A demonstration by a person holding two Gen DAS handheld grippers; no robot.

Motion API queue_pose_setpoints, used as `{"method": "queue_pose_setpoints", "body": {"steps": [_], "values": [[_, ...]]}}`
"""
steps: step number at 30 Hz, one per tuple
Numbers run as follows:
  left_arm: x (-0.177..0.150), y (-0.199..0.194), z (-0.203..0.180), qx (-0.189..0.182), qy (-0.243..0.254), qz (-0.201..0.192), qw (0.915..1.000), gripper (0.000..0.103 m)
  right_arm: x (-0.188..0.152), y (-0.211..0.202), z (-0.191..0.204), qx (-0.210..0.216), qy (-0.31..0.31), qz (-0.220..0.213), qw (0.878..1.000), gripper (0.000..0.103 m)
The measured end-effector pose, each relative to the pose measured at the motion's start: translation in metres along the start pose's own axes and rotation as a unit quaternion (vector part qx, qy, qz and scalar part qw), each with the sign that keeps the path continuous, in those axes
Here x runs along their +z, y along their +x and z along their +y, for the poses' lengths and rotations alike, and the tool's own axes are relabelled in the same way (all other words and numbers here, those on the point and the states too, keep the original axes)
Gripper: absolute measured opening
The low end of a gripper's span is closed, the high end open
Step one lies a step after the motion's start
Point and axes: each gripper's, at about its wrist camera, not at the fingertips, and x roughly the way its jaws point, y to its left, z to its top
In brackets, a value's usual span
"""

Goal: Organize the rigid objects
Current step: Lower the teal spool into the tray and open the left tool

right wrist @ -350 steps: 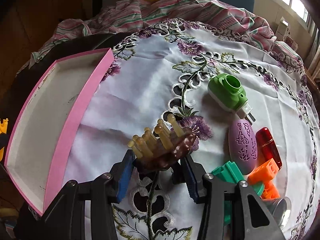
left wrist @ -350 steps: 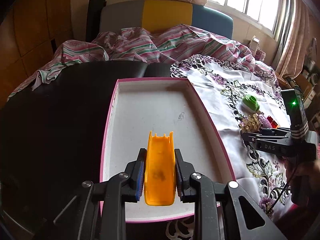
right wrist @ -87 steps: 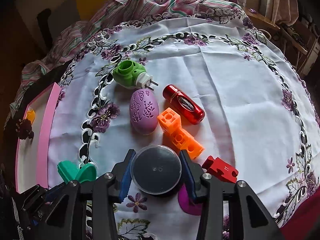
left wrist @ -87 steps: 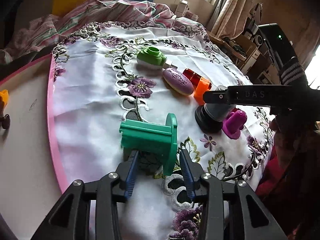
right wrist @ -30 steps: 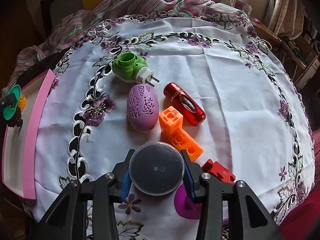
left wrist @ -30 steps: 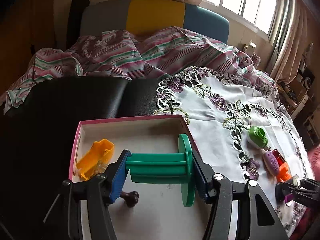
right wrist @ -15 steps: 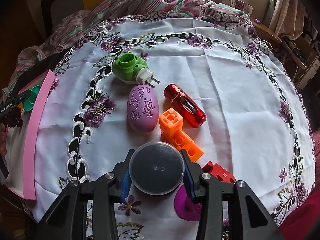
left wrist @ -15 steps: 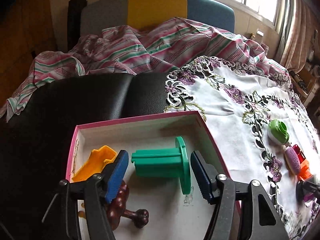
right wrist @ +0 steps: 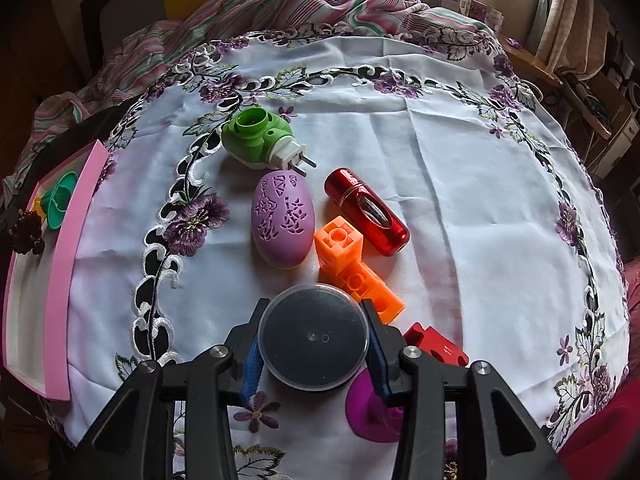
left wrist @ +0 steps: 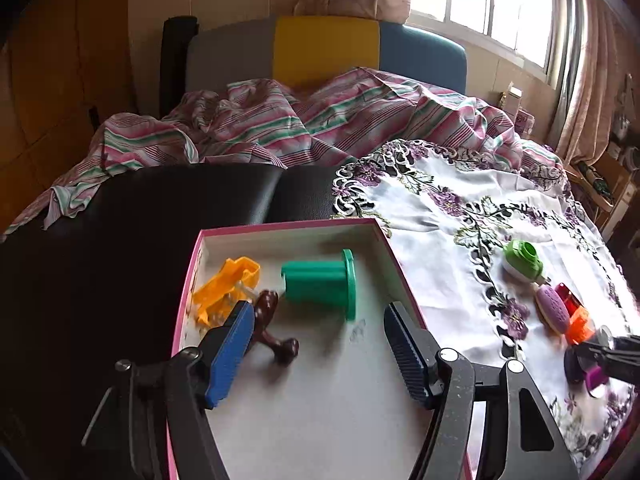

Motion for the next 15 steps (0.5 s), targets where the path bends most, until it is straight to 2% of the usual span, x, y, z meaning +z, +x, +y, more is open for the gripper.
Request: {"method": "queue_pose_setpoints", "body": {"steps": [15], "values": [[-0.047,-0.033,0.003,0.002,-0.034,0.026,0.9991,0.068,-0.001,-0.001,0.002,-0.005,-0.007,-0.004,1.0,0.043]]}}
